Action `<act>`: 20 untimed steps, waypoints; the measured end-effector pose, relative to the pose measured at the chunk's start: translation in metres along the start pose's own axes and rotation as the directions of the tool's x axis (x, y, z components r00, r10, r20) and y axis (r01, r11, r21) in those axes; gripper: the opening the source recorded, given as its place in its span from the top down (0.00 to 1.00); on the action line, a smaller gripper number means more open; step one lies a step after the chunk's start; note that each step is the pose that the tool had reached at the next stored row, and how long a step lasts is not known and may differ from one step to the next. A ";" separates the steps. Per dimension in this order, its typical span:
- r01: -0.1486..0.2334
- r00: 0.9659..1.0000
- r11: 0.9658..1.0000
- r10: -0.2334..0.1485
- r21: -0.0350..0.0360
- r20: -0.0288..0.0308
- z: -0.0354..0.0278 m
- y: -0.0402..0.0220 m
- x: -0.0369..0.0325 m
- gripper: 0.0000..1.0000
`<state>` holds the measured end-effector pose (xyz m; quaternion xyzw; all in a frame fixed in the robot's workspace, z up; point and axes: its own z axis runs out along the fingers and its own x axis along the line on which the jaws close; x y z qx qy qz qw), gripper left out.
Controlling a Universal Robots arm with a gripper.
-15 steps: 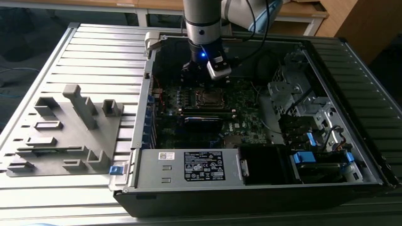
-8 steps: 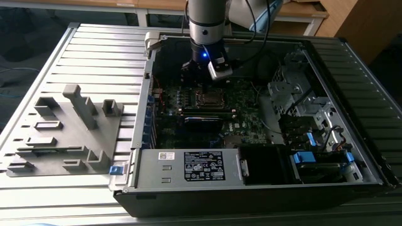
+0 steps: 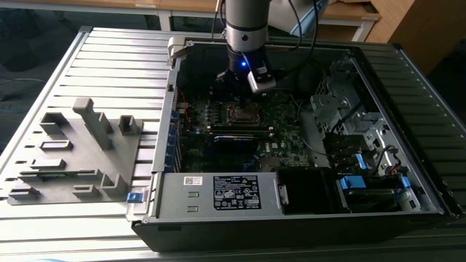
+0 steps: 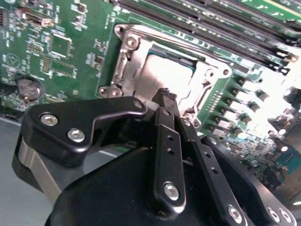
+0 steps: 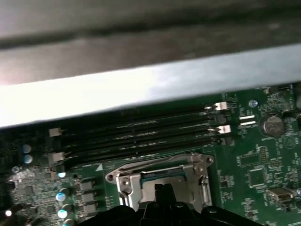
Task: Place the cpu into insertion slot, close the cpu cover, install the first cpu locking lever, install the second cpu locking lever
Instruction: 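Install the first cpu locking lever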
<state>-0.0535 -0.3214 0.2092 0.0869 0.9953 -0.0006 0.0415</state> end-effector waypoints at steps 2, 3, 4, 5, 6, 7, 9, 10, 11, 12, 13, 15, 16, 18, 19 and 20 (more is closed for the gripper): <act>0.003 1.000 1.000 -0.003 0.000 0.000 0.0002 0.0002 -0.0022 0.89; 0.006 1.000 1.000 -0.006 -0.001 0.000 0.0002 0.0001 -0.0025 0.89; 0.008 1.000 1.000 -0.008 -0.001 0.000 0.0002 0.0000 -0.0027 0.89; 0.011 1.000 1.000 -0.011 -0.001 0.000 0.0002 -0.0003 -0.0028 0.89; 0.012 1.000 1.000 -0.012 -0.001 0.000 0.0002 -0.0009 -0.0028 0.89; 0.014 1.000 1.000 -0.014 -0.001 0.000 0.0002 -0.0016 -0.0030 0.89; 0.016 1.000 1.000 -0.016 -0.002 0.000 0.0002 -0.0036 -0.0033 0.89; 0.016 1.000 1.000 -0.016 -0.002 0.000 0.0003 -0.0044 -0.0035 0.89; 0.016 1.000 1.000 -0.016 -0.002 0.000 0.0003 -0.0052 -0.0036 0.89; 0.017 1.000 1.000 -0.017 -0.002 0.000 0.0003 -0.0060 -0.0038 0.89; 0.017 1.000 1.000 -0.017 -0.002 0.000 0.0003 -0.0065 -0.0038 0.89; 0.017 1.000 1.000 -0.017 -0.003 0.000 0.0002 -0.0067 -0.0039 0.89; 0.017 1.000 1.000 -0.017 -0.003 0.000 -0.0004 -0.0068 -0.0039 0.89; 0.017 1.000 1.000 -0.017 -0.004 -0.001 -0.0033 -0.0068 -0.0042 0.89; 0.017 1.000 1.000 -0.017 -0.004 0.000 -0.0051 -0.0067 -0.0043 0.89; 0.017 1.000 1.000 -0.017 -0.005 -0.001 -0.0067 -0.0067 -0.0045 0.89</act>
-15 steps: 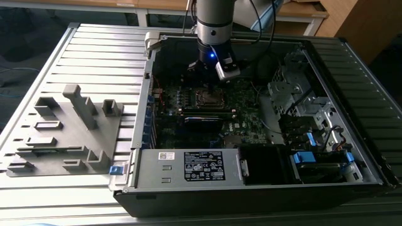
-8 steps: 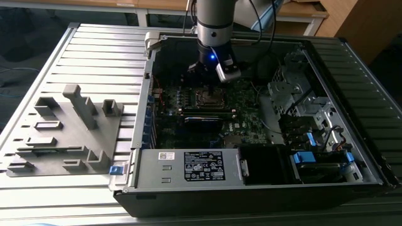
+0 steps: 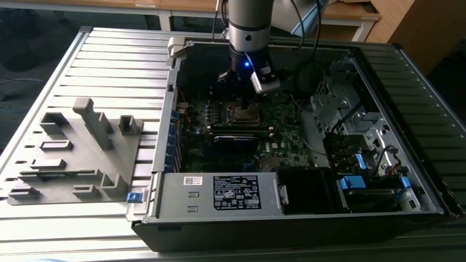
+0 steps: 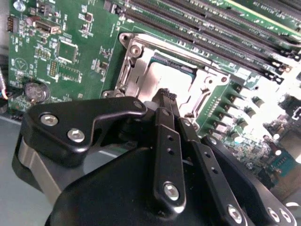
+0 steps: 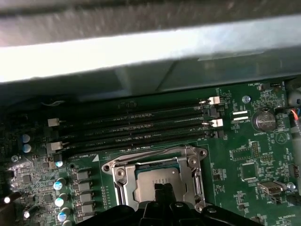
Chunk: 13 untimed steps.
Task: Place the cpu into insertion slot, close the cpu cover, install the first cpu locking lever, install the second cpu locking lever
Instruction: 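Install the first cpu locking lever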
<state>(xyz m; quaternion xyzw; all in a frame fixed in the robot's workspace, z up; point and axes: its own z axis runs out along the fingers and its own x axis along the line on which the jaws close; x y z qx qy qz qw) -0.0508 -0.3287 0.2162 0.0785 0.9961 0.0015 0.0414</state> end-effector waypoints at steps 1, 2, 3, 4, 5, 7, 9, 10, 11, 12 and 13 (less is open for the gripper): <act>0.000 1.000 1.000 0.000 -0.001 0.000 -0.0012 0.0000 -0.0001 0.89; 0.000 1.000 1.000 0.000 -0.001 0.000 -0.0019 0.0000 -0.0002 0.89; 0.000 1.000 1.000 0.000 -0.002 0.000 -0.0019 0.0000 -0.0002 0.89; 0.000 1.000 1.000 0.000 -0.002 0.000 -0.0019 0.0000 -0.0002 0.89; 0.000 1.000 1.000 0.000 -0.002 0.000 -0.0019 0.0000 -0.0002 0.89; 0.001 1.000 1.000 -0.001 -0.002 0.000 -0.0056 0.0000 -0.0005 0.89; 0.001 1.000 1.000 -0.001 -0.002 0.000 -0.0056 0.0001 -0.0005 0.89; 0.002 1.000 1.000 -0.002 -0.002 0.000 -0.0056 0.0001 -0.0005 0.89; 0.002 1.000 1.000 -0.002 -0.002 0.000 -0.0056 0.0001 -0.0005 0.89; 0.002 1.000 1.000 -0.002 -0.002 0.000 -0.0056 0.0000 -0.0005 0.89; 0.002 1.000 1.000 -0.002 -0.002 0.000 -0.0056 0.0001 -0.0005 0.89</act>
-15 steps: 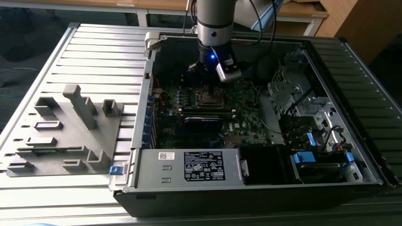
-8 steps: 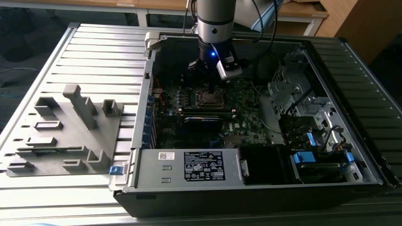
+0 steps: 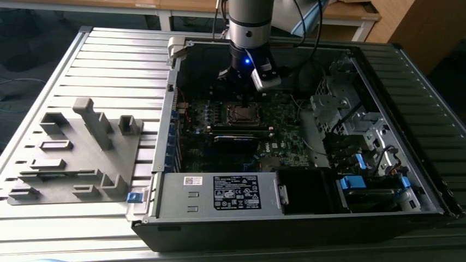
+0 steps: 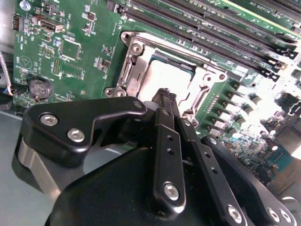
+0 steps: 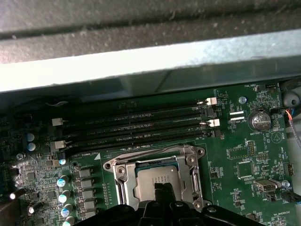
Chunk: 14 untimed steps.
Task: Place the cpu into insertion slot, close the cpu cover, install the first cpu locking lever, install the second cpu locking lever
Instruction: 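Install the first cpu locking lever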
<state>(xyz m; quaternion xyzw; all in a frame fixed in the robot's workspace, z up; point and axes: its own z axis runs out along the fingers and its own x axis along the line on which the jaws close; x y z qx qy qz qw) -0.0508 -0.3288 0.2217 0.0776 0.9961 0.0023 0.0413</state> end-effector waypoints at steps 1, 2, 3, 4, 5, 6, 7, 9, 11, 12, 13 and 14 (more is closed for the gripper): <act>0.000 1.000 1.000 0.000 0.000 0.000 0.0000 0.0000 0.0000 0.89; 0.000 1.000 1.000 0.000 0.000 0.000 0.0000 0.0000 0.0000 0.89; 0.000 1.000 1.000 0.000 0.000 0.000 0.0000 0.0000 0.0000 0.89; 0.000 1.000 1.000 0.000 0.000 0.000 0.0000 0.0000 0.0000 0.89; 0.000 1.000 1.000 0.000 0.000 -0.001 0.0000 0.0000 0.0000 0.89; 0.000 1.000 1.000 0.000 0.001 -0.007 0.0000 0.0000 -0.0001 0.89; 0.000 1.000 1.000 0.000 0.002 -0.014 0.0001 0.0000 0.0000 0.89; 0.000 1.000 1.000 0.000 0.003 -0.019 0.0001 0.0000 0.0000 0.89; 0.000 1.000 1.000 0.000 0.005 -0.030 0.0004 0.0000 0.0000 0.89; 0.000 0.999 1.000 0.000 0.006 -0.039 0.0004 0.0000 0.0000 0.89; 0.000 0.999 1.000 0.000 0.008 -0.052 0.0006 0.0000 -0.0001 0.89; 0.001 0.998 1.000 0.000 0.010 -0.067 0.0007 0.0000 -0.0002 0.89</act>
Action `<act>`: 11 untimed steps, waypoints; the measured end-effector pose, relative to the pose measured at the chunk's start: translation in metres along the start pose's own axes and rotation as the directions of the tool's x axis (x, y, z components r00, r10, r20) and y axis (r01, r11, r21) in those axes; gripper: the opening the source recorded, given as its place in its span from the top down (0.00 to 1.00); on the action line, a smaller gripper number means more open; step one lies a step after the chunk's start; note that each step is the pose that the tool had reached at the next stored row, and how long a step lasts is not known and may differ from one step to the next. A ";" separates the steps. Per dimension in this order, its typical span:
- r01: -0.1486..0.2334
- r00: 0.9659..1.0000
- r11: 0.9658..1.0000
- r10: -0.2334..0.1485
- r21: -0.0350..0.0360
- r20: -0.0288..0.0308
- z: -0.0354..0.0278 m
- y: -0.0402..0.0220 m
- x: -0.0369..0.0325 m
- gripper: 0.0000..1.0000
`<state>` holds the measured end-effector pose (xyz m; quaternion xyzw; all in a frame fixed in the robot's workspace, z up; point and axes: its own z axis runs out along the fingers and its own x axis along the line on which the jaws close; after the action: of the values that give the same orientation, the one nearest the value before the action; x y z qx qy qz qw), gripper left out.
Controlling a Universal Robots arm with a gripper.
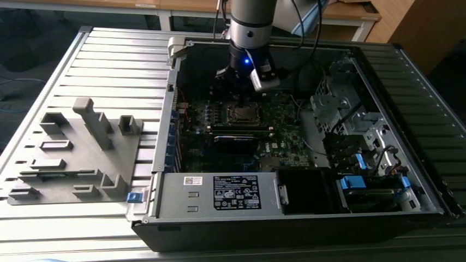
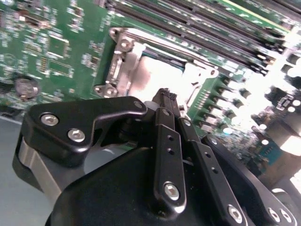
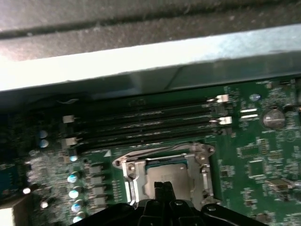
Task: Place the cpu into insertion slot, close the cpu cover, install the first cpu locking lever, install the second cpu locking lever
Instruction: 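Install the first cpu locking lever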
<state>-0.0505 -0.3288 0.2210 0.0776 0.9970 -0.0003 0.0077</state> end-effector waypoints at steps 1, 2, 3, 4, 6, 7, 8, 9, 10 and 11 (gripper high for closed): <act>0.000 1.000 1.000 0.000 0.002 -0.013 0.0001 0.0000 -0.0001 0.89; 0.000 1.000 1.000 0.000 0.002 -0.014 0.0000 0.0000 -0.0001 0.89; 0.000 1.000 1.000 0.000 0.002 -0.014 0.0000 0.0000 -0.0001 0.89; 0.000 1.000 1.000 0.000 0.002 -0.014 0.0000 0.0000 -0.0001 0.89; 0.004 1.000 1.000 -0.004 -0.002 -0.015 0.0000 0.0000 -0.0003 0.89; 0.011 1.000 1.000 -0.011 -0.007 -0.016 0.0001 0.0001 -0.0006 0.89; 0.017 1.000 1.000 -0.018 -0.011 -0.016 0.0001 0.0001 -0.0008 0.89; 0.024 1.000 1.000 -0.025 -0.014 -0.017 0.0001 0.0002 -0.0011 0.89; 0.031 0.999 0.999 -0.031 -0.017 -0.016 0.0002 0.0002 -0.0012 0.89; 0.037 0.999 0.999 -0.038 -0.019 -0.012 0.0004 0.0002 -0.0012 0.89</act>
<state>-0.0493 -0.3287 0.2206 0.0588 0.9982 0.0095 0.0023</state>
